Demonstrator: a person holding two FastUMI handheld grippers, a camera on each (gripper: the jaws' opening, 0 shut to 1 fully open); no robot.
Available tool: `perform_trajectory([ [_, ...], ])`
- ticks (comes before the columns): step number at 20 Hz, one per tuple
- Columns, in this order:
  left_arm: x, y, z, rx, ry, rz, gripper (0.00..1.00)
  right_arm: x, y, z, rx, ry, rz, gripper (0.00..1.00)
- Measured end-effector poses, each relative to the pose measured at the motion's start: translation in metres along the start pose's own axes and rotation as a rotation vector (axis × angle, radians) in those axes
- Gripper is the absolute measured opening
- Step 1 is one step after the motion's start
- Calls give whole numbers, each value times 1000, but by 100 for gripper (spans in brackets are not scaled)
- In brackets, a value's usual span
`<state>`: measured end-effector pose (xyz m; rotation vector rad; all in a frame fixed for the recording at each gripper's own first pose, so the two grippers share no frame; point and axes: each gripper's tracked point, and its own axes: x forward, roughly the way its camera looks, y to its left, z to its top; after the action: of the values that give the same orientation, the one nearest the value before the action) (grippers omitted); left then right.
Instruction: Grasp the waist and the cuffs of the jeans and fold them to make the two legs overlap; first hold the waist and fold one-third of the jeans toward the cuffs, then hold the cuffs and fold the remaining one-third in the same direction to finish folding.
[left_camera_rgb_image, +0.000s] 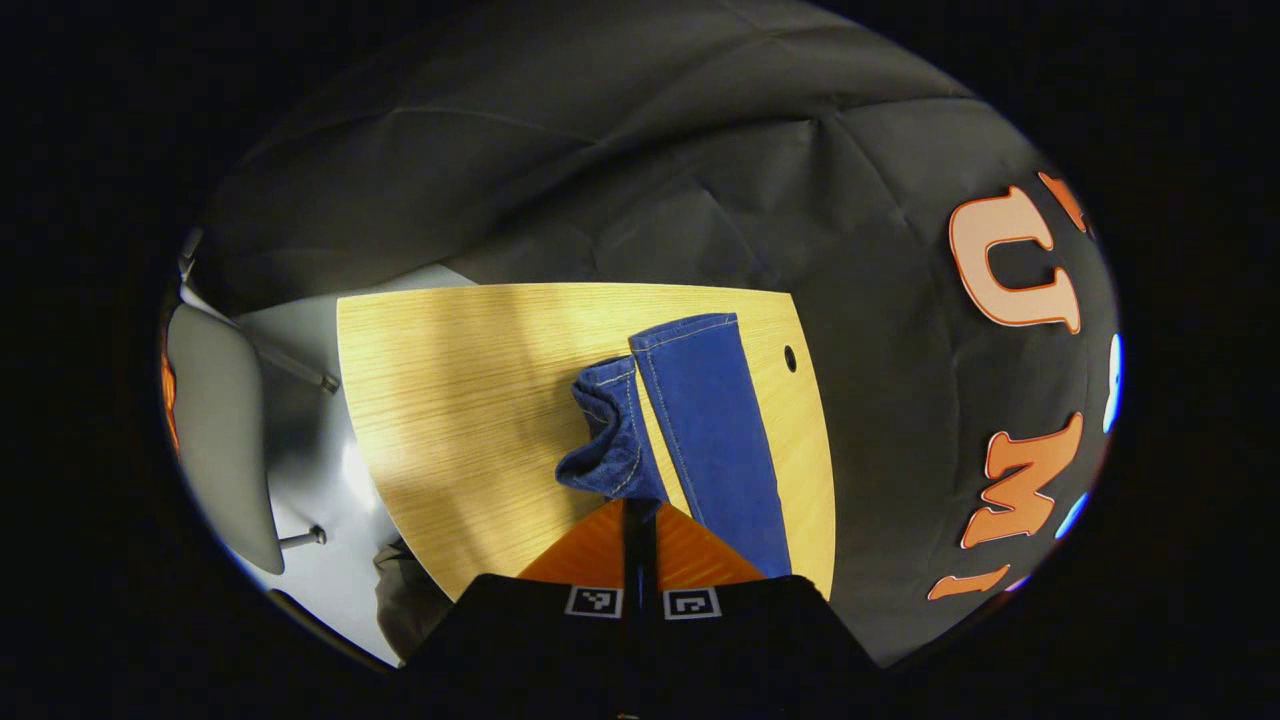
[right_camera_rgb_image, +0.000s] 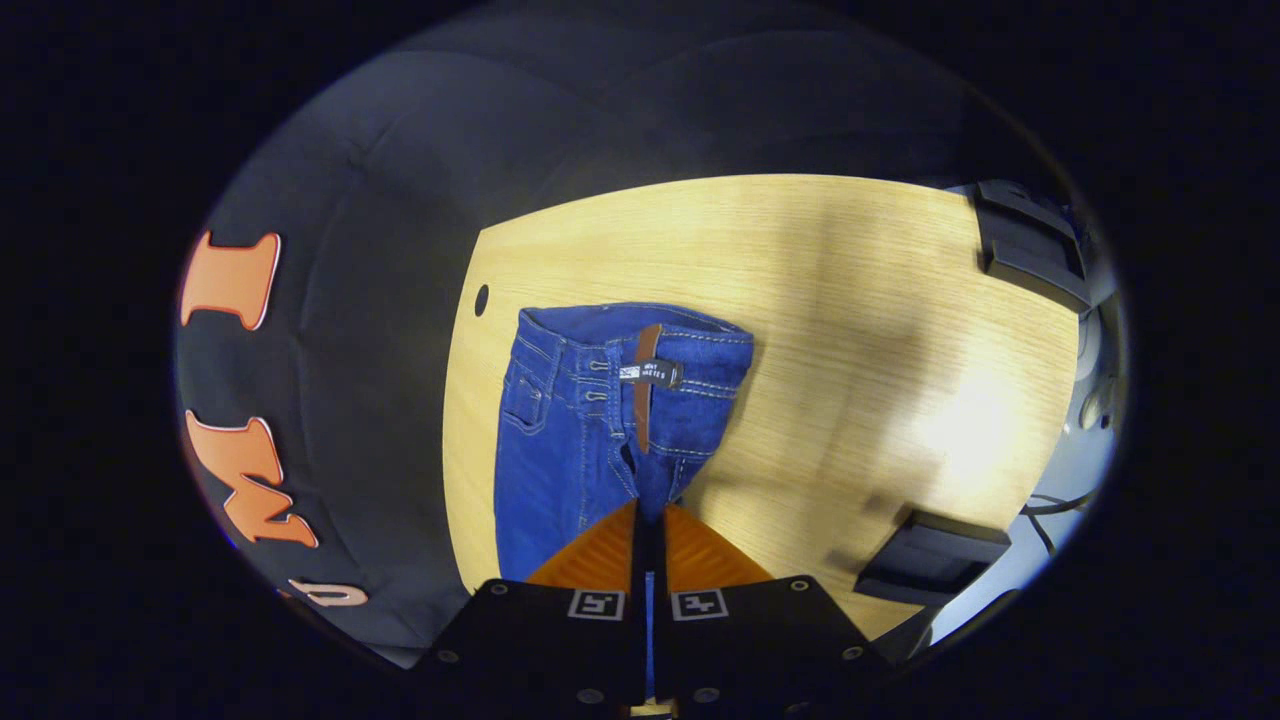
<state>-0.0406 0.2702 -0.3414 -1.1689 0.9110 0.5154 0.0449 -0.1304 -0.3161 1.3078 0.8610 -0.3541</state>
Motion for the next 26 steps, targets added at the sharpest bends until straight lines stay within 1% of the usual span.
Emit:
perform_trajectory([
  [1, 1, -4, 1, -19, 14, 11, 1, 1, 14, 1, 7, -1, 21, 3],
  [3, 4, -20, 5, -74, 40, 20, 1, 2, 38, 1, 20, 4, 40, 3],
  [5, 12, -36, 9, -80, 70, 27, 1, 5, 66, 1, -9, 7, 49, 3],
  [6, 18, -48, 15, -64, 82, 21, 0, 10, 75, 2, -22, 7, 46, 3],
  [8, 30, -69, 20, -12, 122, 47, 1, 23, 102, 3, -37, 8, 44, 3],
  [10, 48, -89, 29, 27, 157, 57, 1, 45, 118, 10, -53, 1, 16, 3],
  [12, 64, -110, 38, 102, 191, 56, 1, 58, 136, 13, -51, -7, 13, 3],
  [13, 71, -114, 41, 143, 203, 75, 1, 64, 143, 14, -51, -2, 9, 3],
  [15, 86, -127, 48, 220, 242, 84, 0, 75, 153, 17, -42, -8, -6, 3],
  [16, 96, -130, 53, 261, 253, 98, 0, 79, 160, 22, -38, -25, -8, 3],
  [17, 102, -125, 55, 291, 265, 131, 1, 83, 166, 26, -41, -31, -14, 3],
  [18, 109, -125, 59, 297, 274, 149, 1, 87, 171, 31, -38, -43, -17, 3],
  [20, 119, -130, 60, 302, 327, 172, 1, 98, 179, 38, -40, -54, -34, 3],
  [21, 126, -132, 61, 313, 331, 178, 1, 106, 180, 38, -44, -53, -48, 3],
  [23, 141, -134, 65, 323, 350, 228, 1, 122, 184, 40, -44, -40, -62, 3],
  [24, 151, -135, 65, 338, 355, 240, 2, 132, 188, 41, -48, -29, -63, 3],
  [26, 159, -133, 65, 383, 368, 283, 1, 148, 189, 41, -66, 0, -74, 3],
])
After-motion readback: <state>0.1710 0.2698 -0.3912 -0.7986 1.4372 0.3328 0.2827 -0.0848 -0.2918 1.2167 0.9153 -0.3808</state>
